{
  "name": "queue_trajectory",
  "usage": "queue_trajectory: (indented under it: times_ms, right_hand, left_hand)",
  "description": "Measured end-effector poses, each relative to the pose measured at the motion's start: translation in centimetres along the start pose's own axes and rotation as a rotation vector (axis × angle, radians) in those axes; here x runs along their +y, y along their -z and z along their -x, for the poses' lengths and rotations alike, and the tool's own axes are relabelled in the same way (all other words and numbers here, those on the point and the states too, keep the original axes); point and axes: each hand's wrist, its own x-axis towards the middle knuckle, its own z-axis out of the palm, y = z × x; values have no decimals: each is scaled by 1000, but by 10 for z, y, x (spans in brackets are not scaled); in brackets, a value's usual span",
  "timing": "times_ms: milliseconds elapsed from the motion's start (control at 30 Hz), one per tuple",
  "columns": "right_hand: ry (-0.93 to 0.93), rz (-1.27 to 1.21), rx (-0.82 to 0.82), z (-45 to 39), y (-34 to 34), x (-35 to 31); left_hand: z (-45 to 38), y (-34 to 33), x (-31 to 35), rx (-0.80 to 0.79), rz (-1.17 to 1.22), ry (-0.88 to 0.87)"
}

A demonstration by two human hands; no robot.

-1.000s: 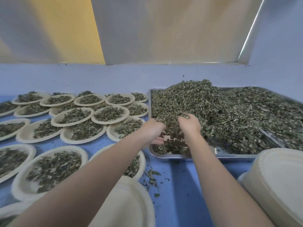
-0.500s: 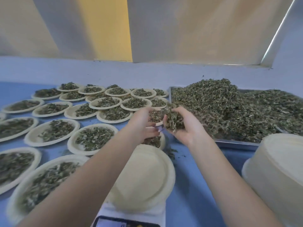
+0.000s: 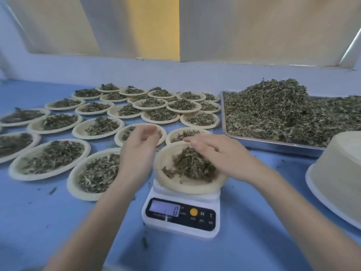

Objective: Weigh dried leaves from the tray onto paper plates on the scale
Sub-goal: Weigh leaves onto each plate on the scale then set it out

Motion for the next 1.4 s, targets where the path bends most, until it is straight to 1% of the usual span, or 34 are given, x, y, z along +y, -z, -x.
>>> queue_trajectory:
  times_ms: [67,133,267,333,433,533,667,1000,1067,1133,1233,1333,1400]
  right_hand:
    - [-13,-81,131,4,-2,4]
    - [-3,-148,209,8,-7,9]
    - [-134,-322,248,14,-14,17]
    - [-182,-381,275,16,-17,19]
    - [-194,-434,291,19,-20,22]
    - [-181,-466,291,20,-22,20]
    - [-149,-455,277,20,-24,19]
    - [-187,-465,267,21,-25,17]
    - [-197,-458,279,21,-25,17]
    - [-264,-464,298,20,-26,19]
    - [-378,-512,299,17,-31,19]
    - [-441,-559,351,11,-36,15]
    - [-459,-601,401,4,-36,10]
  left_hand:
    - [9,-1,-7,1,-16,-76]
    - [14,-3,-13,-10,-4,-101]
    - [19,-3,-25,-39,76,-71]
    - [22,-4,-31,-81,114,-40]
    - [26,-4,-37,-133,228,13]
    - [26,-1,-40,-152,297,17]
    - [26,5,-45,-158,346,45]
    - [29,10,-52,-177,390,90]
    - [28,10,-52,-186,389,111]
    - [27,9,-51,-198,352,142]
    - [28,5,-51,-231,209,170]
    - [23,1,-45,-226,72,129]
    - [13,2,-36,-190,54,115]
